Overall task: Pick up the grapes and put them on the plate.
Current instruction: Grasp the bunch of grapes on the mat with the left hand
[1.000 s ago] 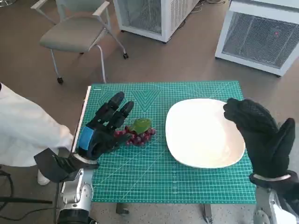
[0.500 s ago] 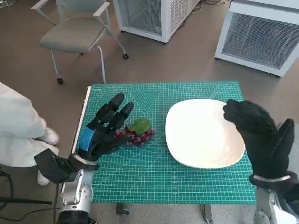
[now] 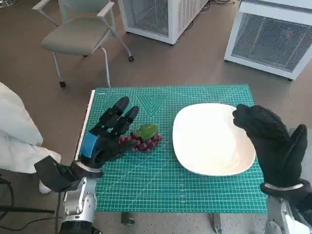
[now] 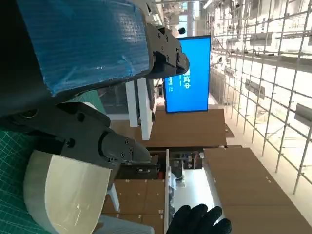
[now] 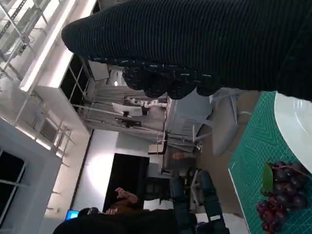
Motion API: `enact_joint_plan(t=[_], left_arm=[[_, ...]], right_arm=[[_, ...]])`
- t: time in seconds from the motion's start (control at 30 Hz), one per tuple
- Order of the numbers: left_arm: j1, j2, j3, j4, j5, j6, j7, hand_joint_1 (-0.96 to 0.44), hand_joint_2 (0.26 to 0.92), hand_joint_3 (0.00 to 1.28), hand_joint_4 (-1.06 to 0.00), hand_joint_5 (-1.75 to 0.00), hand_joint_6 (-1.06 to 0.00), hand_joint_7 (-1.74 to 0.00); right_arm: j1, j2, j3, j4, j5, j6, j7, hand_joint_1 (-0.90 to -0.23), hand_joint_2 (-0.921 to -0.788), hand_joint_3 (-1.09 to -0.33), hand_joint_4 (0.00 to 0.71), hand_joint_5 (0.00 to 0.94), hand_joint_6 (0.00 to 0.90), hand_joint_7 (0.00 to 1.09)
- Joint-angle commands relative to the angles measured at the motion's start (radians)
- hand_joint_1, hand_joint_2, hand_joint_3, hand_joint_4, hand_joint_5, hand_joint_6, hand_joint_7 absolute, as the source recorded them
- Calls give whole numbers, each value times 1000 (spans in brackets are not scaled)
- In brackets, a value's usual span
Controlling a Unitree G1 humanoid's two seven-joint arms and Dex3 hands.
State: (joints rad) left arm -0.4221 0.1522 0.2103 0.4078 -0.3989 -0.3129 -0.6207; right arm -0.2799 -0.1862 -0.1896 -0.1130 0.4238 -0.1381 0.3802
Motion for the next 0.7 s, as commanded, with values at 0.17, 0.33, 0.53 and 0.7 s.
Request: enact_joint_plan(t=[0.17,0.33,0.53,0.7], left_arm=[[12,0,-2,-25,-10,14,0,-214,921,66,-319,-17,-365,-33],[14,4,-2,-29,-6,15,2,-213,921,66,-319,-16,-364,-31],[26,40,-19,-65,80,-14,43,-232,921,65,-315,-13,-359,-28],[60,157,-82,-166,464,-74,232,-298,918,60,-270,-3,-311,-8]], right_arm=[[27,-4,1,-1,-10,14,-6,-354,-921,-618,370,887,184,1052],[27,-5,-1,0,-12,14,-7,-354,-921,-618,369,888,183,1052],[29,-5,-1,-6,-14,17,-9,-354,-921,-619,368,888,183,1053],[27,-8,-4,-3,-12,17,-7,-354,-921,-618,368,889,183,1054]])
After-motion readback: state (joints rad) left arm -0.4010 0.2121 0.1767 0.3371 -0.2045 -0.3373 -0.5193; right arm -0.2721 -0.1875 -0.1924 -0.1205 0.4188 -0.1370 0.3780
